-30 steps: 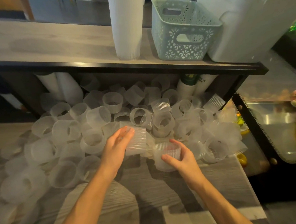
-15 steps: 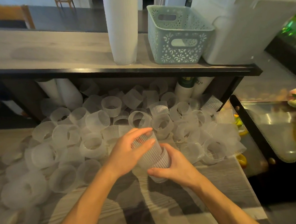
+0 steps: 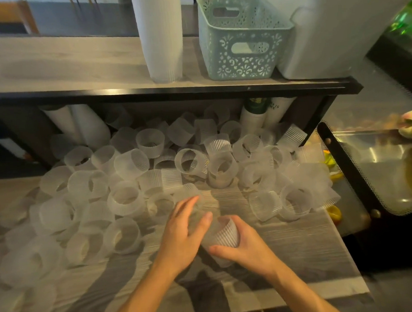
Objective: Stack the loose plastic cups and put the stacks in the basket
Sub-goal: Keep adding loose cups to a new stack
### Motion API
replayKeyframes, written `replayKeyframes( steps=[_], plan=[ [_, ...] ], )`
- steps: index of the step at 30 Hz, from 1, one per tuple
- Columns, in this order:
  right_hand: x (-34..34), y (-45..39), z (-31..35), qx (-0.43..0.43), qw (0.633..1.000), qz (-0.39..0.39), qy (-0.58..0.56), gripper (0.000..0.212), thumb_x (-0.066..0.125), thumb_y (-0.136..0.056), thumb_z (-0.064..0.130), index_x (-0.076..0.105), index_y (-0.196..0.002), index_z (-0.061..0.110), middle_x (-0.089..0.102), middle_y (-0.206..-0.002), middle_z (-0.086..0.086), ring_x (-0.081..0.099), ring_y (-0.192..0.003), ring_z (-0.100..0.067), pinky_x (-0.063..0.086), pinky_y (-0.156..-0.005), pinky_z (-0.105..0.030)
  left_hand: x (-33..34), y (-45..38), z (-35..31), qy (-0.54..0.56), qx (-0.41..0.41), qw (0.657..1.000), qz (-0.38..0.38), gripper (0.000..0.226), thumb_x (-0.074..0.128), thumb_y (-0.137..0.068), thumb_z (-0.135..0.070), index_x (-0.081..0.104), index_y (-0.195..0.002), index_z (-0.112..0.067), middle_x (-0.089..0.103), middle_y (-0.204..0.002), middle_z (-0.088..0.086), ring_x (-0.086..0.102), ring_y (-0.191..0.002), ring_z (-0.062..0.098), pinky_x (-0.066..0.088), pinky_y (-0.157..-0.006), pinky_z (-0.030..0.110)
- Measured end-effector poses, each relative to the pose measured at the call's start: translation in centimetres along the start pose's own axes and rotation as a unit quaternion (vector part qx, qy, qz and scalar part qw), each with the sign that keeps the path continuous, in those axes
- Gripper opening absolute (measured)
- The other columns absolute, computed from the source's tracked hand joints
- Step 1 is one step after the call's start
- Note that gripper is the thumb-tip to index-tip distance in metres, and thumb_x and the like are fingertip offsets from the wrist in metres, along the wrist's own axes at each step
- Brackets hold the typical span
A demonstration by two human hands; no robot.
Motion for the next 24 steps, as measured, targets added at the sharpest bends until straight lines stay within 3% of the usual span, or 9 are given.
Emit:
replayKeyframes(
  steps=[3, 7, 9, 12, 16, 21, 24],
  plan=[
    [-0.5, 0.0, -1.1, 0.023, 0.999, -0.033, -0.014, 0.06, 0.09, -0.071, 0.029, 0.053, -0.118, 0.021, 0.065, -0.109, 0.008, 0.061, -0.099, 0.007, 0.046, -0.081, -0.011, -0.7, -1.3, 1.3, -0.115, -0.023, 0.989, -0.088, 0.07, 0.06, -0.088, -0.054, 0.04, -0.145, -0.019, 0.043, -0.141, -0.004, 0.036, -0.13, 0.012, 0.032, -0.108, 0.029],
    [-0.9, -0.3, -2.0, 0.026, 0.997, -0.053, -0.041, 0.054, 0.086, -0.074, 0.009, 0.052, -0.116, 0.01, 0.063, -0.106, 0.003, 0.06, -0.092, 0.011, 0.046, -0.078, -0.009, -0.6, -3.6, 2.4, -0.314, -0.015, 0.948, -0.051, 0.082, 0.061, -0.083, -0.06, 0.034, -0.149, -0.019, 0.039, -0.147, 0.0, 0.036, -0.13, 0.025, 0.034, -0.107, 0.043],
    [-1.0, -0.4, -2.4, 0.029, 0.997, -0.055, -0.051, 0.054, 0.086, -0.074, 0.009, 0.052, -0.115, 0.008, 0.064, -0.106, 0.0, 0.062, -0.09, 0.008, 0.047, -0.077, -0.012, 0.0, -4.5, 2.5, -0.371, 0.006, 0.929, -0.007, 0.085, 0.06, -0.084, -0.058, 0.026, -0.152, -0.02, 0.028, -0.156, 0.001, 0.03, -0.138, 0.026, 0.031, -0.11, 0.044],
    [-1.1, -0.6, -2.8, 0.029, 0.996, -0.063, -0.06, 0.052, 0.086, -0.074, 0.008, 0.052, -0.114, 0.006, 0.063, -0.102, 0.0, 0.061, -0.087, 0.009, 0.047, -0.075, -0.011, 1.2, -5.3, 2.2, -0.446, 0.098, 0.885, 0.092, 0.091, 0.062, -0.09, -0.038, 0.003, -0.157, -0.023, -0.007, -0.165, 0.001, 0.003, -0.15, 0.029, 0.013, -0.12, 0.046],
    [-1.4, -0.9, -3.0, 0.034, 0.994, -0.072, -0.07, 0.053, 0.086, -0.074, 0.009, 0.052, -0.115, 0.007, 0.063, -0.103, 0.0, 0.061, -0.085, 0.009, 0.048, -0.074, -0.013, 0.6, -6.4, 1.8, -0.536, 0.145, 0.812, 0.18, 0.096, 0.054, -0.087, 0.0, -0.01, -0.156, -0.022, -0.015, -0.163, 0.005, -0.016, -0.15, 0.029, -0.006, -0.121, 0.045],
    [-1.3, -1.2, -3.3, 0.044, 0.993, -0.073, -0.079, 0.053, 0.088, -0.073, 0.014, 0.053, -0.113, 0.011, 0.065, -0.102, 0.002, 0.063, -0.086, 0.005, 0.049, -0.078, -0.017, 0.4, -7.0, 1.7, -0.603, 0.212, 0.725, 0.257, 0.1, 0.054, -0.087, 0.006, -0.014, -0.155, -0.021, 0.004, -0.163, 0.013, 0.006, -0.149, 0.034, 0.009, -0.122, 0.044],
    [-1.2, -1.5, -3.6, 0.06, 0.989, -0.092, -0.096, 0.058, 0.092, -0.066, 0.033, 0.057, -0.111, 0.02, 0.072, -0.1, 0.003, 0.067, -0.093, 0.0, 0.053, -0.084, -0.026, 0.4, -7.6, 1.8, -0.616, 0.21, 0.717, 0.249, 0.108, 0.06, -0.084, 0.003, -0.017, -0.154, -0.022, 0.0, -0.163, 0.014, 0.008, -0.147, 0.036, 0.016, -0.119, 0.043]
  ],
)
Point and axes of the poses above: each hand's wrist, its own y-axis away from the middle knuckle, its own x-axis out of the palm, z = x × y, the point moved 2 cm from there along -y, towards the middle knuckle
